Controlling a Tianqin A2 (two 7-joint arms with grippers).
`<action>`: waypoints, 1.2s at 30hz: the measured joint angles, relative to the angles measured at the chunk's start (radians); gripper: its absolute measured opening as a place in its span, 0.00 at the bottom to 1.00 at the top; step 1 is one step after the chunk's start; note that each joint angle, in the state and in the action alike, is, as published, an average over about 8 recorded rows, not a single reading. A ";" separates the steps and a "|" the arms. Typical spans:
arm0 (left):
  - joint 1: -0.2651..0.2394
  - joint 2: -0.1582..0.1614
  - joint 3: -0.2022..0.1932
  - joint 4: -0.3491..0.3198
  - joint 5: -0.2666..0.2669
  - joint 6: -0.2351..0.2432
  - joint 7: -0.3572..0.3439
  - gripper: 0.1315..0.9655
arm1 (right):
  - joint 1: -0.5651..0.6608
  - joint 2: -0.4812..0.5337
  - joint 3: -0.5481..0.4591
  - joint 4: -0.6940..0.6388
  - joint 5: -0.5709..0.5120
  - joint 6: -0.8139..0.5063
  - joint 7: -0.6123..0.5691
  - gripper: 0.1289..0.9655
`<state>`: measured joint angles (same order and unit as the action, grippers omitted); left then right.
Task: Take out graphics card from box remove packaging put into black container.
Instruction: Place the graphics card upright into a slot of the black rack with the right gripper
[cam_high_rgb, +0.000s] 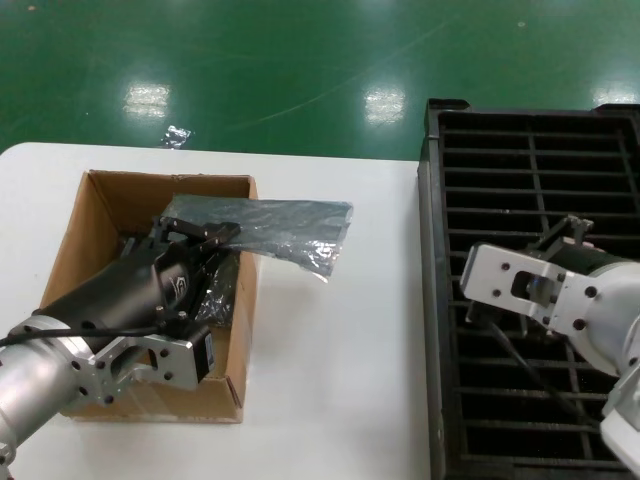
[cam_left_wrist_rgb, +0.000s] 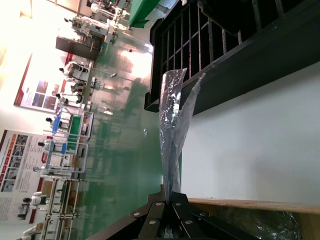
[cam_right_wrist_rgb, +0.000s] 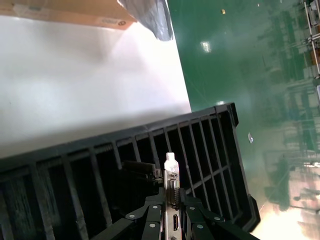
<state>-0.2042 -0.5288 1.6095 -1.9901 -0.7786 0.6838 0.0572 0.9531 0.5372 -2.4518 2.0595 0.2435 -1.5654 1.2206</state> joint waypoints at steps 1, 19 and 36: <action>0.000 0.000 0.000 0.000 0.000 0.000 0.000 0.01 | -0.005 -0.005 0.001 0.000 -0.005 -0.001 -0.001 0.06; 0.000 0.000 0.000 0.000 0.000 0.000 0.000 0.01 | 0.108 0.048 -0.176 0.000 0.059 -0.005 0.157 0.06; 0.000 0.000 0.000 0.000 0.000 0.000 0.000 0.01 | 0.228 0.097 -0.290 0.000 0.145 -0.005 0.244 0.06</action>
<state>-0.2042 -0.5288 1.6095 -1.9901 -0.7786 0.6838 0.0572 1.1812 0.6345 -2.7414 2.0594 0.3889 -1.5700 1.4646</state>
